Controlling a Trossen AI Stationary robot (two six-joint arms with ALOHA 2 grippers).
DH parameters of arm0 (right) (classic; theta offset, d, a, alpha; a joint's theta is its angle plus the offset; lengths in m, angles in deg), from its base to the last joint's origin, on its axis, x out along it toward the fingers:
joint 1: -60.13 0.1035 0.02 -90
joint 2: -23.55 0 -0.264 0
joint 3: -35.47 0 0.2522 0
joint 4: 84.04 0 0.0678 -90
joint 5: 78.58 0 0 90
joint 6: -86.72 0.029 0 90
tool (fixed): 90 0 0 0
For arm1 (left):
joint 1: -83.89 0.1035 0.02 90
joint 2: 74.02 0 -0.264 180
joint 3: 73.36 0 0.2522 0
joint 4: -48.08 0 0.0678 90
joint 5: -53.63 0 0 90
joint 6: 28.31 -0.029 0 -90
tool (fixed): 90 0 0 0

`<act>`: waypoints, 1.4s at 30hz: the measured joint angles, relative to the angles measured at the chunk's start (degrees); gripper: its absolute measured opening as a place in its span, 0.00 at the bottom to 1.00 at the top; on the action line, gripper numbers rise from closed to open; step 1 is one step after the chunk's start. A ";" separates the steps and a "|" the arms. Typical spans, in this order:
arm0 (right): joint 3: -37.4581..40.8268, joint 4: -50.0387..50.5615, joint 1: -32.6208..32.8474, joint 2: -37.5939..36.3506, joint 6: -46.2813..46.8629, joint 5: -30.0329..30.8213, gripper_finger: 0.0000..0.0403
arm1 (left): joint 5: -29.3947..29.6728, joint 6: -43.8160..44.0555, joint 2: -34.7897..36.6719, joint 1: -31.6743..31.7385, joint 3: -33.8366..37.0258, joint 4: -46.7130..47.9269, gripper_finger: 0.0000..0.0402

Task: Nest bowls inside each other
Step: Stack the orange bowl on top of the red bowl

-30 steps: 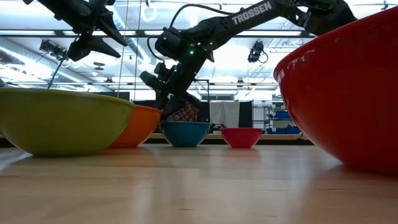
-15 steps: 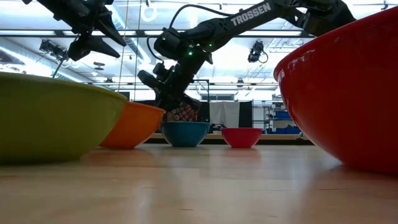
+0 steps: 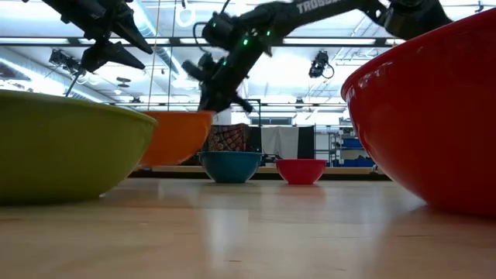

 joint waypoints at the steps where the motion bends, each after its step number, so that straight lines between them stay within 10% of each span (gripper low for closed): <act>1: 0.00 1.50 0.00 -0.96 -0.79 0.00 0.08 | 0.00 -0.79 -0.02 0.01 0.00 -0.57 0.53; 14: 5.48 11.67 0.84 -15.99 -10.15 6.18 0.08 | 0.87 -4.94 -0.15 0.05 0.00 -11.59 0.59; 31: 49.18 -3.20 7.10 -51.25 -3.72 4.61 0.08 | 7.07 10.39 -5.63 -2.38 -0.01 -23.91 0.59; 42: 56.50 -4.24 10.50 -62.96 2.20 5.97 0.08 | 7.60 10.12 -13.49 -11.31 0.00 -33.30 0.59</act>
